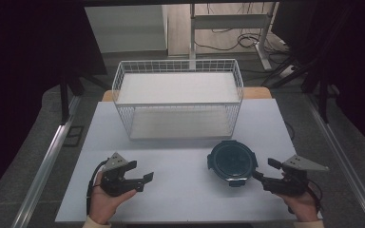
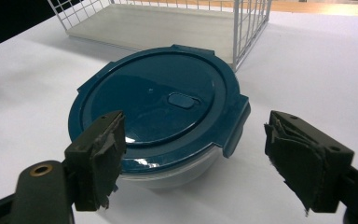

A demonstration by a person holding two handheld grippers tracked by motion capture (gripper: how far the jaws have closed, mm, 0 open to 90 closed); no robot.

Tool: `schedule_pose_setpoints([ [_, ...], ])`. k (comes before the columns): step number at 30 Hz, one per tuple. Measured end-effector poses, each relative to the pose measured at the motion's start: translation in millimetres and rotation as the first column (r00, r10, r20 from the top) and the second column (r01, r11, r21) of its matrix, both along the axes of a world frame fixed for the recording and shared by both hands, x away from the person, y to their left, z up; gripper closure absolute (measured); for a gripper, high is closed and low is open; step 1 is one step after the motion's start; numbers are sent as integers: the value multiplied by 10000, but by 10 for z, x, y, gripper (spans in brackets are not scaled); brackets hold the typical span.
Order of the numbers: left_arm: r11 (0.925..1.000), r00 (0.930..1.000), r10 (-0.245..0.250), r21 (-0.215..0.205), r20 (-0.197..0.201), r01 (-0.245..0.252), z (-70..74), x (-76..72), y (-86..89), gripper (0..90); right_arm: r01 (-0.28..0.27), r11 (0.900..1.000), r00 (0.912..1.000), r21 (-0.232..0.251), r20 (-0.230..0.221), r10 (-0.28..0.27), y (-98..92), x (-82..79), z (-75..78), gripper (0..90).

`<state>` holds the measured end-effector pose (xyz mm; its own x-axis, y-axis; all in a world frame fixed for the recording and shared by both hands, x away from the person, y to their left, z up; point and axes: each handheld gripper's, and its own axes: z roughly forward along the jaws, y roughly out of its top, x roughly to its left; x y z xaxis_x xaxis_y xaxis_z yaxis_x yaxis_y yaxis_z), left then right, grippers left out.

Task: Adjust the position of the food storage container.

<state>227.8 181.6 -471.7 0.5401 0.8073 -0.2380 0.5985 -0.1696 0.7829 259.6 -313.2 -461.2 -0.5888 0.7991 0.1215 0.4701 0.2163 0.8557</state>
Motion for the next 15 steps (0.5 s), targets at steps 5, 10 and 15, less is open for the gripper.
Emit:
schedule_pose_setpoints([
  [5, 9999, 9999, 64, 89, -159, -63, -14, -15, 13, 210, 120, 9999, 9999, 105, 7, -120, -44, -12, 1, 226],
  [10, 9998, 9995, 202, 79, -251, -200, -30, -30, 60, 210, 84, 9999, 9999, 85, 104, -85, -18, -16, 12, 232],
  [15, 9998, 9993, 148, 133, -331, -143, -63, -33, 84, 211, 207, 9998, 9998, -17, -9, -207, 3, -19, 25, 252],
])
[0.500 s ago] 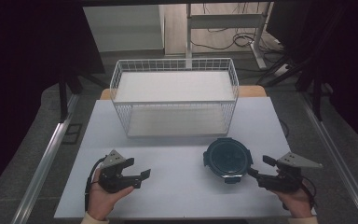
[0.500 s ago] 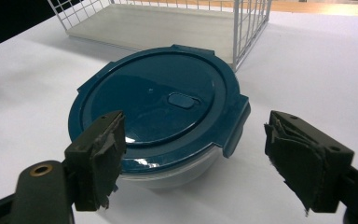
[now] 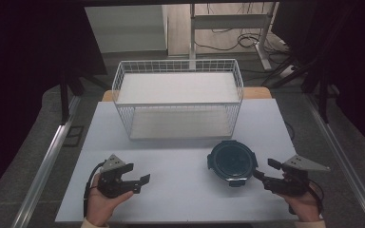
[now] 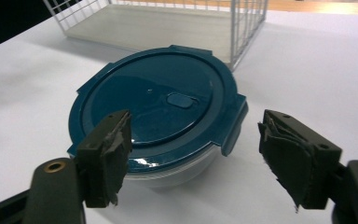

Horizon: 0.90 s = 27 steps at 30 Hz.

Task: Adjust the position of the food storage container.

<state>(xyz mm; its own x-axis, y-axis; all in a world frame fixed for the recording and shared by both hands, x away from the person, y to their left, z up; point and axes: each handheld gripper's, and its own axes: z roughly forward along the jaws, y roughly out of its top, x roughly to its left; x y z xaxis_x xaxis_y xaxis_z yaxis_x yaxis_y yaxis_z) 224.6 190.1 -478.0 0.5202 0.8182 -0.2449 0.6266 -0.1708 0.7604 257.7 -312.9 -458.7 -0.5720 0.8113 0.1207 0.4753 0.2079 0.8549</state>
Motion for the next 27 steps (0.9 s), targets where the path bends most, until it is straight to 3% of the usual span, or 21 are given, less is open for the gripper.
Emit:
schedule_pose_setpoints([
  [4, 10000, 10000, -17, -17, -67, 17, -1, 10, 11, 210, 137, 9997, 9999, 220, -101, -135, -1, -6, 30, 261],
  [9, 9999, 9997, -131, 16, -220, 132, -25, 37, 15, 209, 256, 9997, 9993, 34, -260, -255, -50, 26, 91, 335],
  [16, 9998, 9998, -159, -75, -77, 159, 20, 34, 33, 209, 485, 9988, 9979, -75, -420, -487, -123, 36, 175, 406],
  [20, 9999, 9999, -64, -123, -144, 62, 24, 36, 67, 210, 895, 9948, 9946, -489, -478, -919, -149, 97, 271, 474],
  [27, 9999, 10000, 44, -167, -85, -45, 31, 39, 86, 211, 755, 9930, 9945, -910, -658, -816, -128, 193, 380, 548],
])
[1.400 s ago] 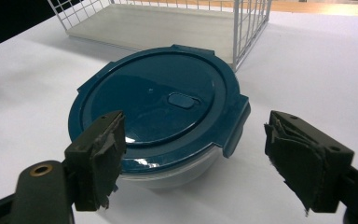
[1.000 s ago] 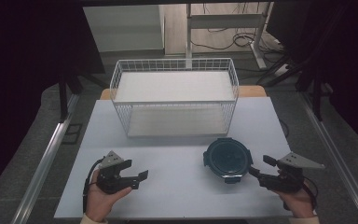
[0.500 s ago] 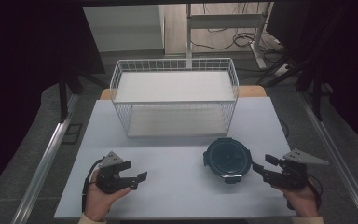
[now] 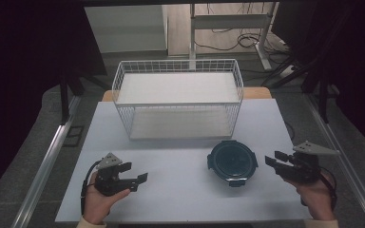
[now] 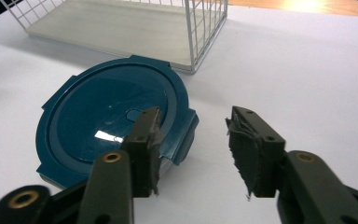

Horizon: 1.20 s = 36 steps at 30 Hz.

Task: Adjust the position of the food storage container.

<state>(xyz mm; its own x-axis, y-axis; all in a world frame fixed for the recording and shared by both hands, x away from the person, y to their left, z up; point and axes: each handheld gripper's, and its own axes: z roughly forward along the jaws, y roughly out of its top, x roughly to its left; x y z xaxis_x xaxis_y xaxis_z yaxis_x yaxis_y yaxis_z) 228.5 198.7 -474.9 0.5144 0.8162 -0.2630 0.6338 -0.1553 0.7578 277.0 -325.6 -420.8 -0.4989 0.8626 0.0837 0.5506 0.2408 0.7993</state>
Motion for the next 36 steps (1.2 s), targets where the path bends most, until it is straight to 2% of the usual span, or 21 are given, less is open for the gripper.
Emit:
schedule_pose_setpoints([
  [2, 10000, 10000, 62, 17, 12, -62, -7, 4, 5, 214, 34, 9996, 10000, -283, -15, -34, 8, 47, 40, 613],
  [3, 10000, 10000, 62, 17, 12, -62, -7, 4, 5, 214, 34, 9996, 10000, -283, -15, -34, 8, 47, 40, 613],
  [4, 10000, 10000, 97, -1, 12, -97, -13, 7, 9, 214, 174, 9987, 9998, -479, 12, -173, 9, 93, 58, 668],
  [7, 9998, 9998, 188, -4, 57, -188, -15, 9, 25, 215, 273, 9979, 9995, -585, -151, -282, 13, 184, 73, 769],
  [9, 9996, 9995, 284, -25, 133, -284, -13, 5, 31, 219, 302, 9974, 9994, -649, -158, -313, 17, 217, 72, 798],
  [10, 9995, 9994, 319, -65, 149, -318, -5, 0, 45, 220, 347, 9965, 9989, -755, -276, -369, 31, 283, 54, 855],
  [11, 9995, 9994, 319, -65, 149, -318, -5, 0, 45, 220, 347, 9965, 9989, -755, -276, -369, 31, 283, 54, 855],
  [12, 9995, 9994, 311, -84, 144, -310, -4, -4, 52, 219, 429, 9948, 9978, -929, -455, -473, 54, 351, 11, 885],
  [15, 9995, 9995, 296, -105, 117, -294, -9, -3, 57, 219, 448, 9925, 9963, -1133, -680, -527, 90, 424, -47, 891],
  [18, 9995, 9995, 295, -88, 62, -294, -14, 3, 57, 219, 442, 9883, 9920, -1462, -1106, -607, 182, 594, -167, 893],
  [19, 9995, 9995, 295, -88, 62, -294, -14, 3, 57, 219, 442, 9883, 9920, -1462, -1106, -607, 182, 594, -167, 893],
  [22, 9995, 9995, 305, -80, 46, -305, -16, 1, 54, 219, 378, 9824, 9876, -1828, -1432, -646, 264, 706, -268, 893],
  [23, 9995, 9995, 316, -94, 58, -315, -19, 0, 53, 218, 289, 9801, 9837, -1962, -1683, -627, 302, 734, -326, 893],
  [30, 9998, 9998, 184, -51, 70, -184, -14, -22, 40, 217, 78, 9778, 9728, -2096, -2247, -559, 347, 671, -428, 893],
  [33, 9999, 9999, 152, -51, 68, -151, -22, -21, 30, 216, 46, 9740, 9716, -2264, -2293, -579, 370, 649, -446, 894],
  [36, 9999, 9999, 126, -4, 6, -126, -36, -13, 22, 215, 17, 9751, 9678, -2217, -2449, -574, 358, 621, -438, 894],
])
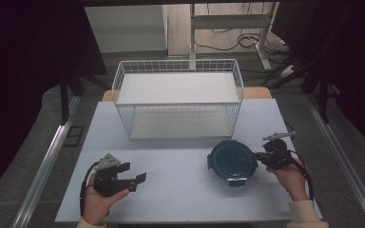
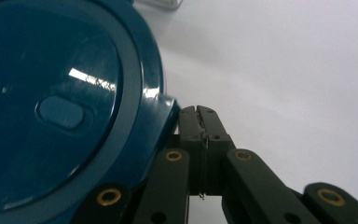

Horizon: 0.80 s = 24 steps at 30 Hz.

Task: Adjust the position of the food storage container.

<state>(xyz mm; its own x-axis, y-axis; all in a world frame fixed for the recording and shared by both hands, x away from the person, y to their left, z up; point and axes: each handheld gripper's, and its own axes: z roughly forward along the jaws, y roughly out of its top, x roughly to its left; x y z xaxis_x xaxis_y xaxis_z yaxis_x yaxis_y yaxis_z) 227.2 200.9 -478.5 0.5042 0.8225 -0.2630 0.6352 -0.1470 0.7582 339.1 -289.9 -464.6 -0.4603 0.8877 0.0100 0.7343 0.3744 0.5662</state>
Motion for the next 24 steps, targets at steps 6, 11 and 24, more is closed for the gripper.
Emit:
schedule_pose_setpoints([
  [6, 10000, 10000, -34, 13, -31, 34, -1, 2, -8, 214, -30, 10000, 9996, 72, -285, 32, -23, -37, -44, 895],
  [11, 10000, 10000, 9, 19, -26, -9, -5, 11, -2, 215, 23, 10000, 9997, 87, -251, -21, -16, -41, -31, 896],
  [24, 9999, 9999, 106, 44, -81, -106, -28, 32, 9, 217, -382, 9991, 9992, 208, 79, 381, 149, -50, -41, 898],
])
